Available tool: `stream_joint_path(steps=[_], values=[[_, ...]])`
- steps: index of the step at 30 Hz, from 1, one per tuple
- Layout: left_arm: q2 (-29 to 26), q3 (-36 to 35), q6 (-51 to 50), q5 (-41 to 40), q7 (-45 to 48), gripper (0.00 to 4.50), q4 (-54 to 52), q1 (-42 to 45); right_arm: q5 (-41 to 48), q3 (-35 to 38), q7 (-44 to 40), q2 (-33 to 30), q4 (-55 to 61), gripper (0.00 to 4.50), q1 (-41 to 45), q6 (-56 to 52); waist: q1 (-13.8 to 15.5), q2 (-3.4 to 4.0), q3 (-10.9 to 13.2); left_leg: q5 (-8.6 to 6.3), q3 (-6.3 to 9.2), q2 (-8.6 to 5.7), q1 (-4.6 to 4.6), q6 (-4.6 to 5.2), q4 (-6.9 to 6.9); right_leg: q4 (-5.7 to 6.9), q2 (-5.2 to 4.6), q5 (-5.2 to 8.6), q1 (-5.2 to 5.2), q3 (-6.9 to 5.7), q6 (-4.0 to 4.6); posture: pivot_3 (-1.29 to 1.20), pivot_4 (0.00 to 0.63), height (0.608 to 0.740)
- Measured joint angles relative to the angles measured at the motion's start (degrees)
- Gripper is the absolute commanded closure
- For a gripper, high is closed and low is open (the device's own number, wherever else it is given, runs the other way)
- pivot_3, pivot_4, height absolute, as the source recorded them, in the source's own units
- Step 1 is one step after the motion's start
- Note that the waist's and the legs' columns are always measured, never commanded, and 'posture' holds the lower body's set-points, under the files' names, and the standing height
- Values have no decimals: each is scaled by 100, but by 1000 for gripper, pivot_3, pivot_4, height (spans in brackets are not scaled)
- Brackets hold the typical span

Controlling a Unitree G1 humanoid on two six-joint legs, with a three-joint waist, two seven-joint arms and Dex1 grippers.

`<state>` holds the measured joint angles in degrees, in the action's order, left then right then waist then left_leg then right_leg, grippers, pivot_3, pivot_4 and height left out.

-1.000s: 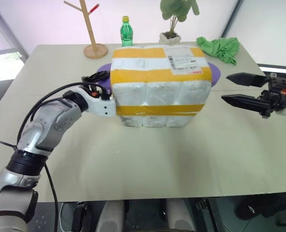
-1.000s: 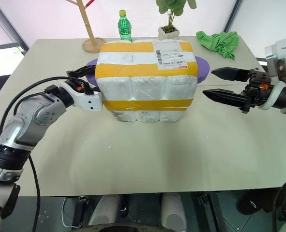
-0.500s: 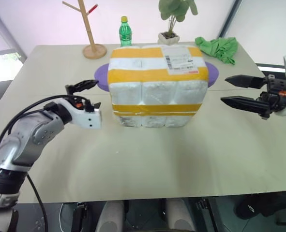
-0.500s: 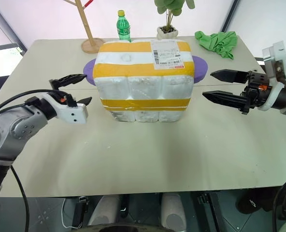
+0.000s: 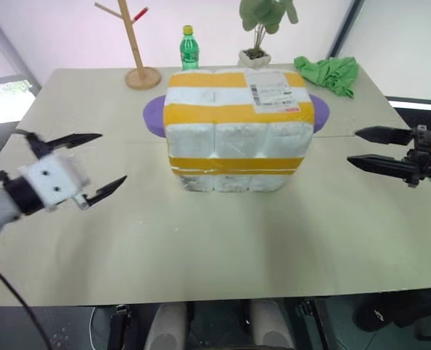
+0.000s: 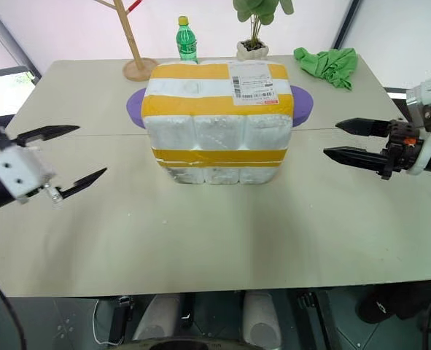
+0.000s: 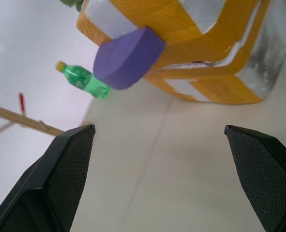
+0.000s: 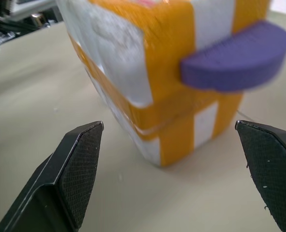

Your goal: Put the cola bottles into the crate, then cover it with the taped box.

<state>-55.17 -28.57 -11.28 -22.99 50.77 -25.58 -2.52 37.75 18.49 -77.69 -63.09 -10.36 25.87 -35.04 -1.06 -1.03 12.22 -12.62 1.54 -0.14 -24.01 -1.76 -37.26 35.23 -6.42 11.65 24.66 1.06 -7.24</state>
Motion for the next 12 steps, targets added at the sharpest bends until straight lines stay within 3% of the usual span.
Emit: stream_joint_path(steps=[2, 6, 8, 12], values=[[-59, -669, -1364, -1569, 144, 17, 42, -5, -55, 1, -179, -20, -102, 0, -56, 100, -7, 0, 0, 0, 4, 4, 2, 0, 1, 6, 3, 0, 0, -2, -1, 0, 150, 740], [-537, -1835, -3422, -3840, 393, 17, 768, 8, -160, 2, -395, -85, -202, 0, -113, 305, -55, 1, 1, 0, 1, 4, 11, 0, 4, 6, 3, 2, -2, -1, -2, 0, 150, 740], [-703, -2045, -3945, -4286, 483, 17, 964, 4, -176, 2, -437, -84, -231, 0, -113, 333, -82, 1, 1, 0, 1, 4, 12, 0, 5, 5, 3, 3, -5, -1, 0, 0, 150, 740], [-799, -1992, -4220, -4349, 598, 17, 1043, 12, -186, -1, -502, -83, -231, 0, -112, 341, -102, 1, 1, -1, 1, 4, 14, -1, 7, 3, 3, 5, -6, -1, 3, 0, 150, 740]])
